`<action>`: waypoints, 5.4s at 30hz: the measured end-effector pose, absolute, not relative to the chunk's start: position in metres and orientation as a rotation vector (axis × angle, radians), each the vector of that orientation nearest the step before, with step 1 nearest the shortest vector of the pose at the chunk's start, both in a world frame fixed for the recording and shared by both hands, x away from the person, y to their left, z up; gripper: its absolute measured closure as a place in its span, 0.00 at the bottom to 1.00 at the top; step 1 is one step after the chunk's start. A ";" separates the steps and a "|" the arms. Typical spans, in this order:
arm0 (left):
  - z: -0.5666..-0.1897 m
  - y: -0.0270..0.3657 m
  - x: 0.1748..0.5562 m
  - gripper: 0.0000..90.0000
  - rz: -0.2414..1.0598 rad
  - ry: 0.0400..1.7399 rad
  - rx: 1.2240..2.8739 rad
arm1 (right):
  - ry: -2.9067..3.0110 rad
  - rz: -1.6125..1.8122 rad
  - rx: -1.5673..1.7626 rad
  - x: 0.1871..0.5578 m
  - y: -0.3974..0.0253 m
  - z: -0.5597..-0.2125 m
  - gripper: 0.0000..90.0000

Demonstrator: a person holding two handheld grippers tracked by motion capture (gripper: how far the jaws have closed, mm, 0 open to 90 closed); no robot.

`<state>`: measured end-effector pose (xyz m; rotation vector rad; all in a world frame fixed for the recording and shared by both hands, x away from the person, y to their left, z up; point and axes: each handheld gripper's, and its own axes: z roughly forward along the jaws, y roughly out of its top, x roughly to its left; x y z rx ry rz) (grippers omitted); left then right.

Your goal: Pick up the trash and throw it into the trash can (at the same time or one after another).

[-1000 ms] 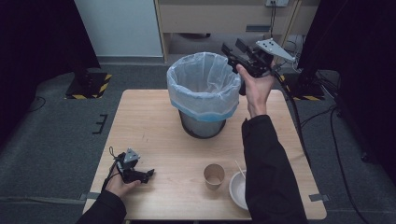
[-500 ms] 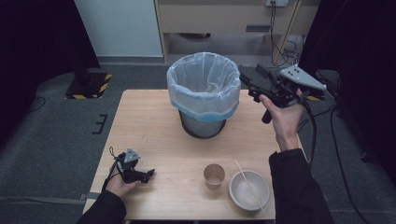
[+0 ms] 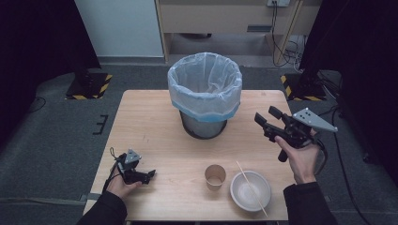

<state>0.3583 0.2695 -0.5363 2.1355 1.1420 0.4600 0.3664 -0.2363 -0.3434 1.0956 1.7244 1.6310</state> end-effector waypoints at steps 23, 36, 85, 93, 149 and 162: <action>-0.536 0.269 0.358 0.00 0.461 1.145 2.134 | 1.984 1.469 1.174 0.309 -0.231 -0.423 0.43; -0.536 0.269 0.358 0.00 0.461 1.144 2.134 | 2.190 1.351 1.260 0.291 -0.227 -0.453 0.65; -0.536 0.269 0.358 0.00 0.461 1.145 2.134 | 2.370 1.148 1.423 0.290 -0.235 -0.470 0.95; -0.536 0.269 0.358 0.00 0.461 1.145 2.134 | 2.186 1.307 1.406 0.294 -0.244 -0.456 0.96; -0.536 0.269 0.358 0.00 0.461 1.143 2.134 | 1.397 1.845 1.105 0.382 -0.257 -0.320 0.96; -0.536 0.269 0.358 0.00 0.460 1.143 2.134 | 1.364 1.875 1.044 0.405 -0.243 -0.287 0.96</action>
